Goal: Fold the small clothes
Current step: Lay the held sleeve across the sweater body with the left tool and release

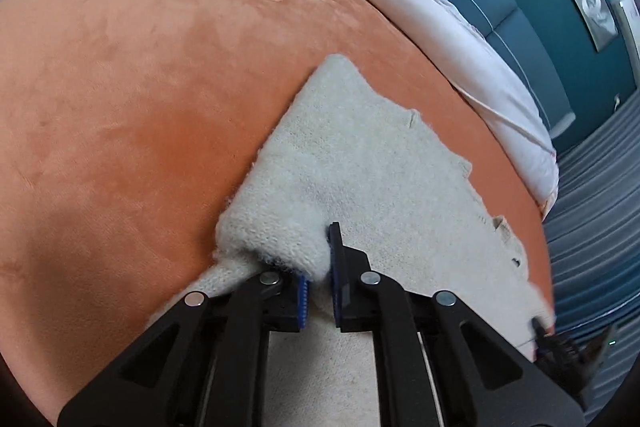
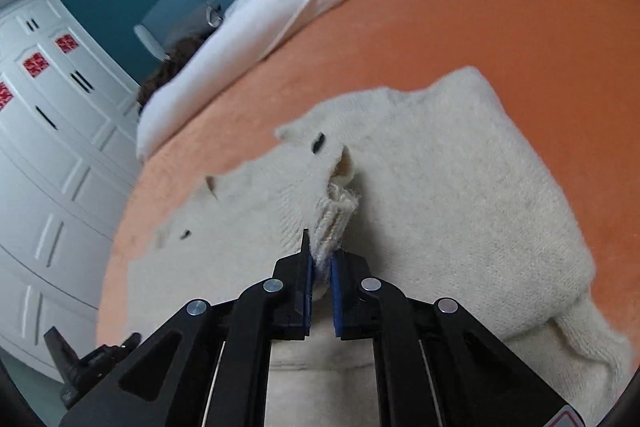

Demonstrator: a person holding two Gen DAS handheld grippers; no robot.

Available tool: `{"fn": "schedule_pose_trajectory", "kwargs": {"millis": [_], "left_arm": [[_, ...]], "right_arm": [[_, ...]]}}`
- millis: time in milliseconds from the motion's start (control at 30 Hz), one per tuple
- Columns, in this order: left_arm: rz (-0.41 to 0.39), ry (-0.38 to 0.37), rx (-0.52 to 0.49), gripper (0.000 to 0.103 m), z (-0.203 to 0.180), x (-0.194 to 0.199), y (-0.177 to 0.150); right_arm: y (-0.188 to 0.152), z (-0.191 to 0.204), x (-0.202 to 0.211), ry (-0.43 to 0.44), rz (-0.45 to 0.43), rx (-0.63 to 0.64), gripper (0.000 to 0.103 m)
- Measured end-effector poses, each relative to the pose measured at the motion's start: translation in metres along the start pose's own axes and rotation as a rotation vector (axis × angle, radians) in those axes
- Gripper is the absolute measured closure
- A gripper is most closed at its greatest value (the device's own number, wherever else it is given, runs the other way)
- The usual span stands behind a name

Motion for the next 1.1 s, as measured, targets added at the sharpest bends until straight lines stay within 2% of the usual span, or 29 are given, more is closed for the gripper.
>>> {"fn": "schedule_pose_trajectory", "kwargs": {"millis": [33,67,167,300,333,400,500,567,633,700,767,800,833,900,967,1000,1033,1067,1100], "left_arm": [[0.003,0.004,-0.008,0.094,0.0,-0.001,-0.001],[0.004,0.008,-0.013,0.094,0.0,-0.001,-0.001],[0.009,0.011,-0.017,0.094,0.0,0.001,0.001],[0.0,-0.005,-0.043,0.094,0.002,0.0,-0.002],[-0.009,-0.002,-0.05,0.094,0.001,0.001,-0.003],[-0.021,0.012,-0.064,0.094,0.0,0.001,-0.005],[-0.021,0.026,-0.069,0.094,-0.002,0.001,-0.005],[-0.022,0.03,-0.103,0.093,-0.003,0.0,-0.006],[-0.029,0.034,-0.145,0.093,-0.004,0.0,-0.007],[-0.034,0.028,-0.161,0.093,-0.004,0.0,-0.008],[-0.034,0.013,-0.147,0.093,-0.002,0.0,-0.008],[-0.035,0.005,-0.142,0.093,-0.001,0.0,-0.008],[-0.036,-0.004,-0.134,0.093,0.0,0.0,-0.007],[-0.034,-0.029,-0.107,0.093,0.001,0.004,-0.005],[-0.034,-0.049,-0.08,0.091,0.004,0.013,-0.002],[-0.037,-0.054,-0.067,0.09,0.008,0.018,-0.001],[-0.034,-0.06,-0.053,0.088,0.011,0.02,0.0],[-0.02,-0.076,-0.021,0.088,0.014,0.02,0.0],[-0.009,-0.082,0.008,0.088,0.016,0.019,0.0]], "right_arm": [[-0.009,-0.007,-0.01,-0.06,0.043,0.049,0.096],[-0.023,-0.018,-0.022,-0.096,0.122,0.068,0.096],[-0.015,-0.014,-0.006,-0.084,0.093,0.082,0.095],[0.004,0.012,0.038,-0.073,-0.038,0.101,0.09],[0.002,0.027,0.04,-0.03,-0.032,0.112,0.09],[-0.01,0.073,0.028,0.071,0.036,0.173,0.09],[-0.047,0.135,0.001,0.163,0.137,0.35,0.091],[-0.073,0.154,-0.032,0.144,0.207,0.419,0.091],[-0.107,0.151,-0.072,0.061,0.324,0.488,0.093],[-0.107,0.156,-0.075,0.05,0.285,0.52,0.095],[-0.092,0.161,-0.059,0.099,0.262,0.444,0.095],[-0.083,0.159,-0.048,0.128,0.237,0.4,0.095],[-0.077,0.152,-0.042,0.116,0.211,0.393,0.095],[-0.064,0.123,-0.029,0.039,0.162,0.366,0.094],[-0.046,0.079,-0.007,0.007,0.122,0.268,0.09],[-0.038,0.058,0.004,-0.023,0.095,0.223,0.076],[-0.028,0.038,0.012,-0.055,0.071,0.188,0.067],[-0.02,0.018,0.015,-0.088,0.053,0.151,0.05],[-0.013,-0.001,0.012,-0.118,0.056,0.107,0.049]]}}
Point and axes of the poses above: each gripper's, at about its wrist camera, not at the fingertips, and x roughly against the way its jaws point, z to its left, y to its top, the point moved 8 cm from there along -x, roughly the way its jaws point, and after that the axes turned 9 degrees about -z, right-handed, at the moved point
